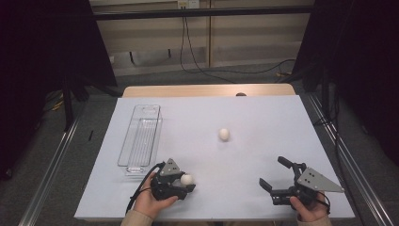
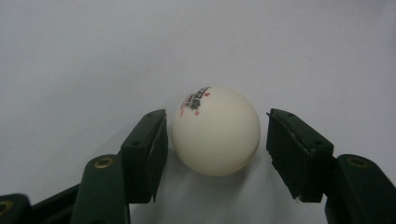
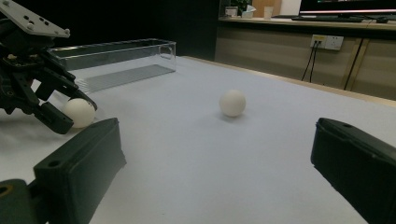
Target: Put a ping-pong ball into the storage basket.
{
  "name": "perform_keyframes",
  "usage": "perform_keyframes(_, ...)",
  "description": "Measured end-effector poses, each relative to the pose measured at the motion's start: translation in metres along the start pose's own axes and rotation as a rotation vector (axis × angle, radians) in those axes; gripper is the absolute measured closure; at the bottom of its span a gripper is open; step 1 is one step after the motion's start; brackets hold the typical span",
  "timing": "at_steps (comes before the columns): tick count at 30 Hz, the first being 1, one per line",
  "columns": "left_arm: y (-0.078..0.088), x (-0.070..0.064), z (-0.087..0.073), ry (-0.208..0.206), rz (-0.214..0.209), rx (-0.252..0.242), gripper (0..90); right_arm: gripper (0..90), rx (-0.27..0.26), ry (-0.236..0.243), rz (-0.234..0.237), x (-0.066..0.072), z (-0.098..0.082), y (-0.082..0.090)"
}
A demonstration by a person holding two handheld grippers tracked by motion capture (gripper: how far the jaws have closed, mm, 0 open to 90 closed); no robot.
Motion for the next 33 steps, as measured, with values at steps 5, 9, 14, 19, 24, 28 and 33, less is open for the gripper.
perform_keyframes(5,0.0004,0.0008,-0.0001,-0.004,0.005,0.001,42.9,1.4,0.0,0.0,0.0,0.0001,-0.0001,-0.0001)
perform_keyframes(9,0.0004,0.0012,-0.0001,-0.005,0.007,0.0,44.1,1.4,0.001,-0.001,0.0,0.0001,-0.0002,-0.0002)
perform_keyframes(14,0.0003,0.0015,0.0001,-0.002,0.008,-0.003,45.7,1.4,0.001,-0.001,0.0,0.0001,-0.0002,-0.0002)
perform_keyframes(19,0.0003,0.0015,0.0003,-0.001,0.011,-0.003,47.4,1.4,0.001,-0.001,0.0,0.0,-0.0003,-0.0001)
perform_keyframes(24,0.0002,0.0013,0.0004,-0.003,0.009,-0.003,50.4,1.4,0.001,0.0,0.0,0.0,-0.0003,-0.0003)
perform_keyframes(28,0.0002,0.0012,0.0004,-0.002,0.009,-0.002,50.6,1.4,0.001,-0.001,0.0,-0.0001,-0.0003,-0.0002)
perform_keyframes(33,0.0004,0.001,0.0005,0.003,0.004,-0.002,50.8,1.4,0.0,-0.002,0.0,-0.0002,-0.0002,-0.0001)
Point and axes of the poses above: each handheld gripper's, and its own axes: y roughly backward along the jaws, z roughly out of its top, x roughly to its left, the point moved 9 cm from there along -y, roughly forward along the jaws, and after that the axes turned 8 degrees about -z, right-handed, at the moved point
